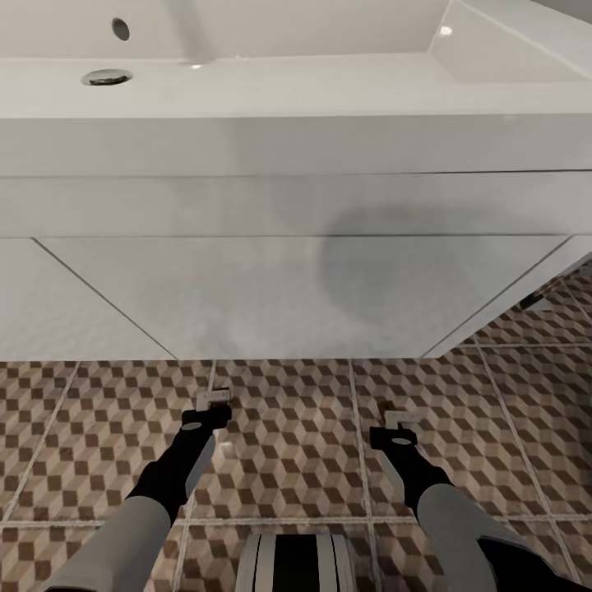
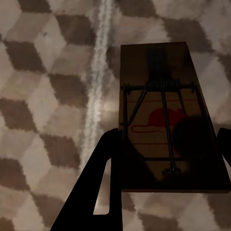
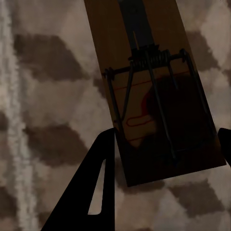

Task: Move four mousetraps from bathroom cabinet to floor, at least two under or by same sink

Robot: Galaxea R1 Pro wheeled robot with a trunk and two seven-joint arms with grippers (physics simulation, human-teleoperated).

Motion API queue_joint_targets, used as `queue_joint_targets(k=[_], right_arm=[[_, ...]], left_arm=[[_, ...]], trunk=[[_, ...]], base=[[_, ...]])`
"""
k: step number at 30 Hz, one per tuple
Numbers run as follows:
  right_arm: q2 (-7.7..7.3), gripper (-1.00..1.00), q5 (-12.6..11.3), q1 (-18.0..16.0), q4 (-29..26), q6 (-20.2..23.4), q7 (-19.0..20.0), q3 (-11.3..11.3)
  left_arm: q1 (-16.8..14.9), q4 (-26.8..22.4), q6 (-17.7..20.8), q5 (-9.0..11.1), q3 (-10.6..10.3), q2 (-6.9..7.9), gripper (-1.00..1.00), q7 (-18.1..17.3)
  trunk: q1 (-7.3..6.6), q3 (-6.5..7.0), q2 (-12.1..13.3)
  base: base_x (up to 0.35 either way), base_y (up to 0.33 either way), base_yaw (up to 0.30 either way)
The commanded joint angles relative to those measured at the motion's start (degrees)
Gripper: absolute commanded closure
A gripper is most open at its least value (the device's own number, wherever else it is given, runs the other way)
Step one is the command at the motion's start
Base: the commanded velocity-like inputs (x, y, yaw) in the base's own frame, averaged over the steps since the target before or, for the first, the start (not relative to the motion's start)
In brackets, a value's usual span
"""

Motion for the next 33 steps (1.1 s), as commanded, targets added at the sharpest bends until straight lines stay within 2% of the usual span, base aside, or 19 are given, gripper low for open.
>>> queue_joint_targets(k=[1,13,33], right_arm=[[0.05,1.0,0.53,0.0,-0.12,0.4,-0.12,-0.22],[-0.11,1.0,0.53,0.0,-0.13,0.34,0.18,-0.26],[-0.13,1.0,0.53,-0.01,-0.13,0.34,0.23,-0.27]], left_arm=[[-0.02,-0.09,0.31,0.27,-0.23,0.06,1.0,0.48],[0.02,-0.1,0.35,0.28,-0.17,0.02,1.0,0.48],[0.0,-0.1,0.2,0.28,-0.13,0.02,1.0,0.48]], trunk=[[-0.01,-0.03,-0.01],[0.3,-2.69,-0.17],[0.3,-2.69,-0.17]], base=[[0.0,0.0,0.0],[0.0,0.0,0.0],[0.0,0.0,0.0]])
